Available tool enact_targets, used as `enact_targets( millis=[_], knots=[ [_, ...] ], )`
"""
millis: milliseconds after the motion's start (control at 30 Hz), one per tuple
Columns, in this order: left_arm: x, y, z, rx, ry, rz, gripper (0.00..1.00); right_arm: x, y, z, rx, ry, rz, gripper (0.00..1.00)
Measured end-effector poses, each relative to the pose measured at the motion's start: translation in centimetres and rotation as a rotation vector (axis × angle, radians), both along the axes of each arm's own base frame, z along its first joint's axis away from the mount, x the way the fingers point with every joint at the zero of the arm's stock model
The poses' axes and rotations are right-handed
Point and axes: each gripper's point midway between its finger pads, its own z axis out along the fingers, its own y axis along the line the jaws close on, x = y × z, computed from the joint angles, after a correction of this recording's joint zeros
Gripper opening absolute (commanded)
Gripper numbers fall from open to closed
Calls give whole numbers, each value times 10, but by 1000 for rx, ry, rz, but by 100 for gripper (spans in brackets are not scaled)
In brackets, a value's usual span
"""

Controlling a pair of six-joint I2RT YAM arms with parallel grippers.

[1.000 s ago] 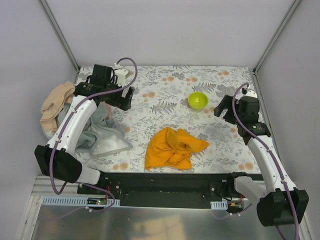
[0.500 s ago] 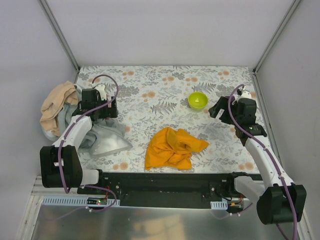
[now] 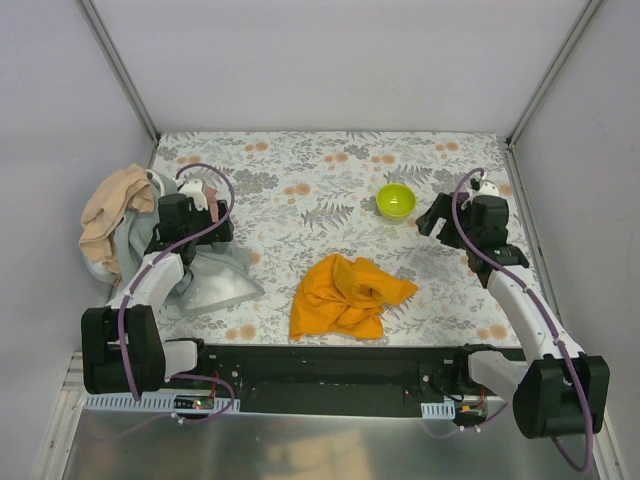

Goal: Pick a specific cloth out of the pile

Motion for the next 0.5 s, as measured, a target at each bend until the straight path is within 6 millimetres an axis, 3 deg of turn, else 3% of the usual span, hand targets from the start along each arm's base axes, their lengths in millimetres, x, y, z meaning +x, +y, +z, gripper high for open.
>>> enact_targets(
  millis=[500],
  knots=[
    [3, 2, 0, -9, -8, 20, 100, 1, -3, -9, -11, 4, -15, 99]
  ],
)
